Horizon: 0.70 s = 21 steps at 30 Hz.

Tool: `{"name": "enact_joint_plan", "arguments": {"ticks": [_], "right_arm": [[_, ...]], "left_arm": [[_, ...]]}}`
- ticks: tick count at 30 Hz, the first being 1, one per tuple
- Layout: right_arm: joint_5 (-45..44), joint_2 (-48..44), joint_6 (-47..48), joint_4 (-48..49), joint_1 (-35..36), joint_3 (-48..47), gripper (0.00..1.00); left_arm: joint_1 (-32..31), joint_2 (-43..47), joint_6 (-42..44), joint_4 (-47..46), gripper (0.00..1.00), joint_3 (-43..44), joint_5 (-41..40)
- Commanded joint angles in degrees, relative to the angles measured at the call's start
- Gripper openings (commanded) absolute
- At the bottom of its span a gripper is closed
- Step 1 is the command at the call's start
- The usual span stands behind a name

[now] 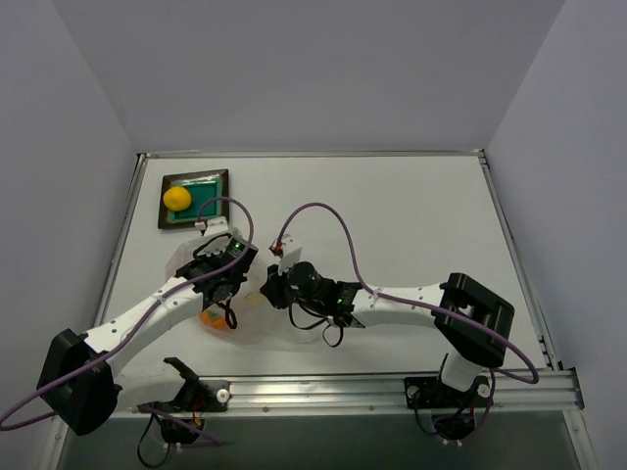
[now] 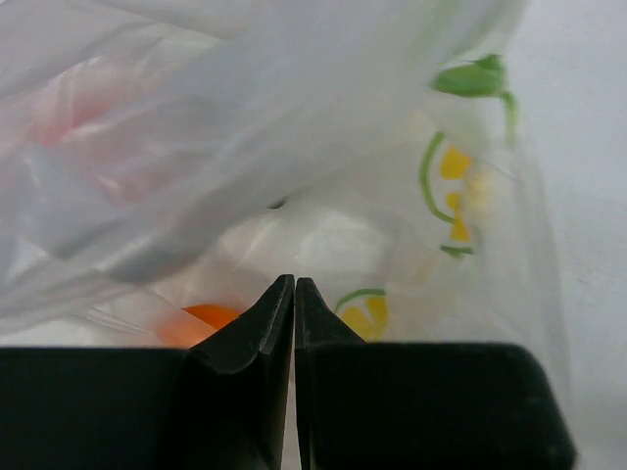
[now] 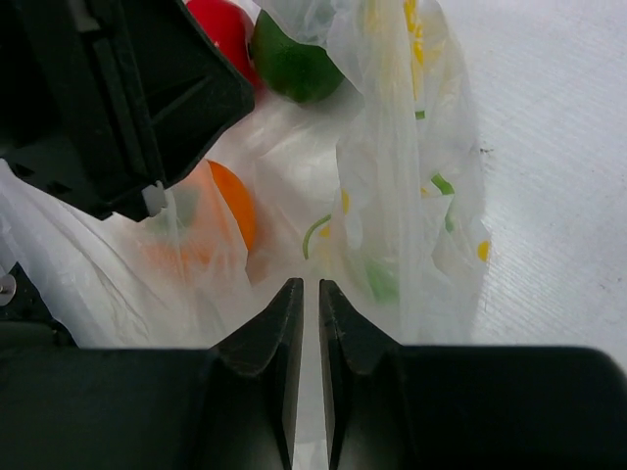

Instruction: Take the fake fruits out of the plastic bag

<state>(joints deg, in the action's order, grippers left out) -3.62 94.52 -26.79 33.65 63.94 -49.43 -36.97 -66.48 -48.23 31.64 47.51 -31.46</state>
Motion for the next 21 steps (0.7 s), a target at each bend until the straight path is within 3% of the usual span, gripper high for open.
{"name": "enact_joint_plan", "arguments": {"ticks": [1,2,5,6,9,10,14,16,21], "right_arm": [[0.4,2.2,0.2,2.7,0.1,-4.0,0.09],[1.0,3.5,0.2,2.6,0.1,-4.5,0.1],[1.9,5.4,0.2,3.0,0.7,-5.8,0.14],[1.9,5.8,0.2,3.1,1.0,-6.1,0.16],[3.0,7.2,0.6,3.2,1.8,-7.2,0.24],[3.6,7.5,0.8,3.1,2.1,-7.4,0.26],[7.6,8.7,1.6,3.1,3.1,-7.3,0.61],[9.5,9.4,2.1,3.0,3.4,-7.5,0.63],[16.5,11.7,2.5,1.3,3.5,-8.7,0.64]], "left_arm": [[3.1,0.3,-1.3,-1.7,0.04,-1.6,-0.4],[3.1,1.3,-1.9,-1.1,0.05,-2.5,-0.5],[3.3,3.8,-2.9,2.4,0.25,-3.6,0.0],[3.4,4.2,-3.4,3.8,0.36,-3.7,0.0],[3.5,6.0,-4.9,8.2,0.49,-4.4,0.5],[3.7,6.2,-5.3,10.3,0.5,-4.6,0.8],[4.1,7.0,-7.2,14.3,0.57,-5.4,3.5],[4.6,7.2,-7.4,15.2,0.62,-6.3,4.2],[6.0,7.9,-6.7,15.4,0.63,-6.6,4.9]]}}
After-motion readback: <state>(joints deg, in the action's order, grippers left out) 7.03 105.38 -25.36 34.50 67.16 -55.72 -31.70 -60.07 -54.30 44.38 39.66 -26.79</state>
